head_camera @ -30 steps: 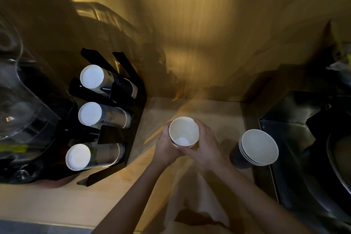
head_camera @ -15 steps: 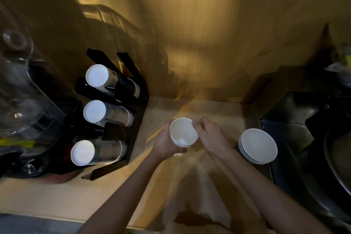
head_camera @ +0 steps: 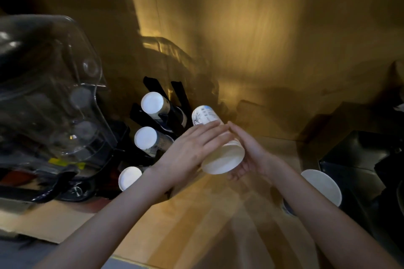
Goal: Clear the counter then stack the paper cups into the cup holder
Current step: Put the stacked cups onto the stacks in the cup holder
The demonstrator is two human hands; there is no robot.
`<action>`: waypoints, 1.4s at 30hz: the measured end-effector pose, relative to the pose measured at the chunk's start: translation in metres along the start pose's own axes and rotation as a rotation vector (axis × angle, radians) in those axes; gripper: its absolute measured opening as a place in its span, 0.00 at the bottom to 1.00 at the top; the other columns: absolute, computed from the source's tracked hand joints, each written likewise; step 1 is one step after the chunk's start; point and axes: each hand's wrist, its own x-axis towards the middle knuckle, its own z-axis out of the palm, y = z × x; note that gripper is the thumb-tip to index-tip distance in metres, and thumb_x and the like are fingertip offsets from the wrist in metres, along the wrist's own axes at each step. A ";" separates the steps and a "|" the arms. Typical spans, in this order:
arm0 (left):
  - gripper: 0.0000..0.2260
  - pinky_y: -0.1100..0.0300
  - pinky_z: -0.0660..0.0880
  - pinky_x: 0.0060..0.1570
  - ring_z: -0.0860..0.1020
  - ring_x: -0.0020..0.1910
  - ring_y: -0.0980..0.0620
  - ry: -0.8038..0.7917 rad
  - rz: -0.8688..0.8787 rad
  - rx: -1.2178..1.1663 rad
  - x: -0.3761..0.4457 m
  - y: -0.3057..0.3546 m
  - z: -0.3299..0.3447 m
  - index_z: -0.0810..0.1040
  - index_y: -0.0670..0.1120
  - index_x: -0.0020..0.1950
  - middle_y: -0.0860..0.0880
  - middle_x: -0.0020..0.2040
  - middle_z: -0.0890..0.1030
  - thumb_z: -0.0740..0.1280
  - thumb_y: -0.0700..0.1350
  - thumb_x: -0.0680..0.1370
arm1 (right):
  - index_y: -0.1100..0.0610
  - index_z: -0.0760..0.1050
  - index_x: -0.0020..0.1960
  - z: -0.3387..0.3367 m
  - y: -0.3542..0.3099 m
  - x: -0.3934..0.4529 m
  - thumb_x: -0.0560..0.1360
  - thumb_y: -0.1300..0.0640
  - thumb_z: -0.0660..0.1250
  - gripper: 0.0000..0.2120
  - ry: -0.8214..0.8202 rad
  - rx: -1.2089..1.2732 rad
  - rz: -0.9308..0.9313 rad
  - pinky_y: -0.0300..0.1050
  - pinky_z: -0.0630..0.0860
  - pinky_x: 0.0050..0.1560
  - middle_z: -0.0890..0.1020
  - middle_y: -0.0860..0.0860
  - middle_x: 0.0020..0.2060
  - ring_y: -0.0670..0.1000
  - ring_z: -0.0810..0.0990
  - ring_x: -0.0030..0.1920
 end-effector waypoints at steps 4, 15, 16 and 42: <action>0.25 0.53 0.61 0.69 0.62 0.70 0.47 0.025 0.046 0.182 -0.018 -0.010 -0.021 0.62 0.50 0.69 0.47 0.71 0.68 0.63 0.43 0.72 | 0.58 0.73 0.58 0.020 -0.015 0.009 0.69 0.30 0.52 0.35 -0.089 -0.023 -0.120 0.43 0.78 0.27 0.83 0.58 0.33 0.56 0.81 0.28; 0.41 0.56 0.57 0.72 0.51 0.75 0.50 0.145 -0.287 -0.080 -0.082 -0.021 -0.043 0.52 0.52 0.72 0.48 0.75 0.52 0.67 0.41 0.63 | 0.51 0.74 0.59 0.084 -0.025 0.026 0.63 0.39 0.68 0.28 0.118 -0.028 -0.570 0.36 0.77 0.49 0.83 0.45 0.49 0.39 0.82 0.47; 0.41 0.62 0.54 0.72 0.50 0.75 0.53 0.180 -0.364 -0.216 -0.088 -0.019 -0.049 0.51 0.53 0.73 0.49 0.75 0.51 0.67 0.43 0.64 | 0.49 0.72 0.59 0.092 -0.024 0.025 0.64 0.41 0.71 0.27 0.127 -0.057 -0.625 0.32 0.76 0.47 0.81 0.43 0.51 0.36 0.81 0.48; 0.29 0.75 0.68 0.51 0.72 0.51 0.60 0.385 -0.741 -0.342 -0.196 -0.031 -0.054 0.73 0.45 0.57 0.53 0.52 0.74 0.77 0.52 0.61 | 0.57 0.61 0.70 0.207 0.043 0.043 0.68 0.49 0.71 0.35 0.406 -1.033 -0.803 0.47 0.62 0.70 0.70 0.52 0.67 0.53 0.64 0.69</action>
